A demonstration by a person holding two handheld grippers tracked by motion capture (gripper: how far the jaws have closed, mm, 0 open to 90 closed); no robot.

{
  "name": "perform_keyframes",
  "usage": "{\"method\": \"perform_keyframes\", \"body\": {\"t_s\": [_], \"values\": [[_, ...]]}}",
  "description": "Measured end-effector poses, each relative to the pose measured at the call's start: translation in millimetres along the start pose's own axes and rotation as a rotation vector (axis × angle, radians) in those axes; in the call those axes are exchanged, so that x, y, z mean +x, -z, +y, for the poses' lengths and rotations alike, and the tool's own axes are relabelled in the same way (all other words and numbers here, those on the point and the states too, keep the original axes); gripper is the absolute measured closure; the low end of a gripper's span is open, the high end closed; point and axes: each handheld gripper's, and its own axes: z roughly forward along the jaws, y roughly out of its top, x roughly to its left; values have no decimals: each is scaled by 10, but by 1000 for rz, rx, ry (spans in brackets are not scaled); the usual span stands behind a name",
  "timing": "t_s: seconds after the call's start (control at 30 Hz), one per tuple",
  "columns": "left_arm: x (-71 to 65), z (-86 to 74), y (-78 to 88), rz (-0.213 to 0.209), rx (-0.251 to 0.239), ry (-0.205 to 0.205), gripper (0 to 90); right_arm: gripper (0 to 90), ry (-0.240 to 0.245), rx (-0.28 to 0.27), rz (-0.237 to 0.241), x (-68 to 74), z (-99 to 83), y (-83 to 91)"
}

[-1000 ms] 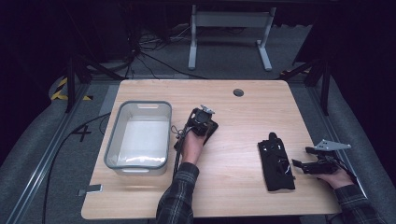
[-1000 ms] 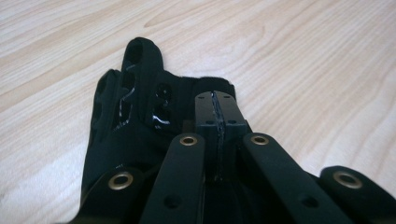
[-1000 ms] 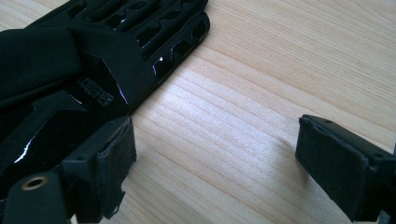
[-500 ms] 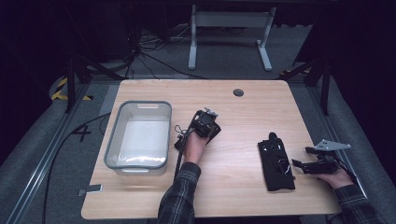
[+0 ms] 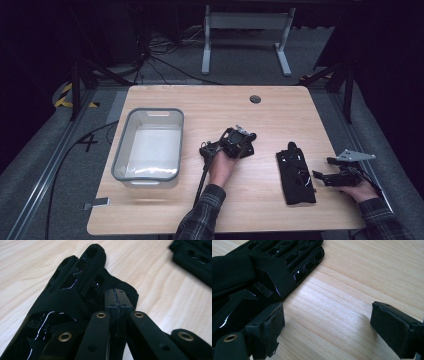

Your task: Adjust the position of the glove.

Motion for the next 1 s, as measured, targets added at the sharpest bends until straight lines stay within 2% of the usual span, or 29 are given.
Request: {"method": "perform_keyframes", "body": {"t_s": [0.33,0.53,0.67,0.7,0.73,0.83,0.93,1.0], "values": [[-225,56,-88,-50,-8,-28,898,126,0,0,0,0,0,0],[-205,70,99,-39,-32,-37,898,126,0,0,0,0,0,0],[-120,35,280,6,-33,-47,898,126,1,0,0,0,0,0],[-52,10,348,27,-33,-35,898,126,0,0,0,0,0,0],[-52,10,348,27,-33,-35,898,126,0,0,0,0,0,0],[90,-44,440,64,-36,-7,898,126,0,0,0,1,1,-1],[233,-95,493,108,-39,16,898,125,0,0,0,0,1,-1],[305,-119,490,118,-33,31,898,125,0,0,0,0,1,0]]}}
